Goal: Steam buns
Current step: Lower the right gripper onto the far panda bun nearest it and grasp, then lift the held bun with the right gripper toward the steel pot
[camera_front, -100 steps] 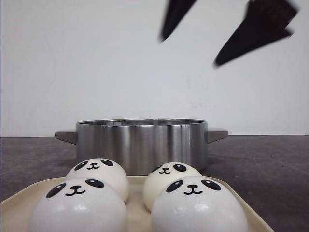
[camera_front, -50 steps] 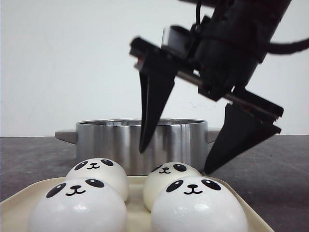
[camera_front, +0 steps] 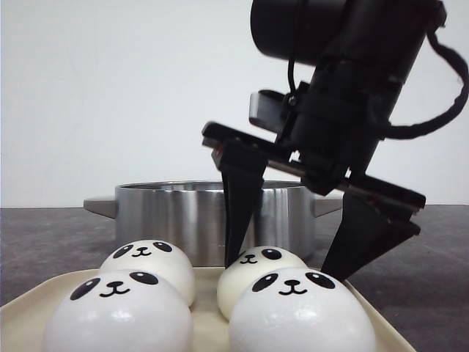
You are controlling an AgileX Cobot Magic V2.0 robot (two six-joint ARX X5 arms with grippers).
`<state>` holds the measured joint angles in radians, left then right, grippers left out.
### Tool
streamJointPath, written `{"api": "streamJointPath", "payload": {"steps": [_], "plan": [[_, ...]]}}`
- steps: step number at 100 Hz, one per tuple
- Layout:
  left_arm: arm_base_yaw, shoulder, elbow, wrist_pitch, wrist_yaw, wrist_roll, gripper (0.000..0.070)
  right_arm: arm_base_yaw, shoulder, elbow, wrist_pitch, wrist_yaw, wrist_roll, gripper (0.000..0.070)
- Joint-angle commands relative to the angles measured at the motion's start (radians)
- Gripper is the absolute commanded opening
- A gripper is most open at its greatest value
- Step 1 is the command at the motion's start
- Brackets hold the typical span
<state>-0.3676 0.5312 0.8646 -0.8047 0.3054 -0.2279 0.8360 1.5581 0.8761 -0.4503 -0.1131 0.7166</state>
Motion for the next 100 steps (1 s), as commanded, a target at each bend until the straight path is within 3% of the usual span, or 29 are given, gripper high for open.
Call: {"api": "streamJointPath", "payload": {"steps": [1,8,15,19,27,28,49,69,77,91,100], "plan": [[-0.008,0.003,0.012,0.010,-0.002,0.007,0.0700,0.005,0.032,0.016,0.000,0.005,0.013,0.0502],[-0.013,0.003,0.012,0.013,-0.003,0.007,0.0700,0.003,0.043,0.016,0.000,0.000,0.013,0.0468],[-0.016,0.003,0.013,0.013,-0.003,0.007,0.0700,0.003,0.055,0.016,-0.003,-0.018,0.013,0.0383],[-0.019,0.003,0.012,0.012,-0.003,0.007,0.0700,0.002,0.063,0.016,-0.004,-0.033,0.011,0.0286],[-0.026,0.003,0.012,0.012,-0.003,0.007,0.0700,0.001,0.072,0.016,-0.004,-0.062,0.003,0.0006],[-0.027,0.003,0.012,0.012,-0.003,0.007,0.0700,0.001,0.072,0.016,-0.004,-0.062,0.001,0.0000],[-0.040,0.003,0.012,0.008,-0.002,0.007,0.0700,0.008,0.001,0.063,0.027,-0.057,-0.029,0.0001],[-0.045,0.003,0.013,-0.007,-0.002,0.008,0.0700,0.040,-0.109,0.322,-0.136,-0.129,-0.143,0.0001],[-0.045,0.003,0.012,-0.004,-0.003,0.011,0.0700,0.043,-0.109,0.462,-0.211,-0.099,-0.226,0.0001],[-0.056,0.003,0.012,-0.002,-0.003,0.010,0.0700,0.000,-0.071,0.650,-0.237,0.055,-0.325,0.0001],[-0.073,0.003,0.012,-0.002,-0.003,0.010,0.0700,-0.056,-0.019,0.735,-0.262,0.061,-0.362,0.0001]]}}
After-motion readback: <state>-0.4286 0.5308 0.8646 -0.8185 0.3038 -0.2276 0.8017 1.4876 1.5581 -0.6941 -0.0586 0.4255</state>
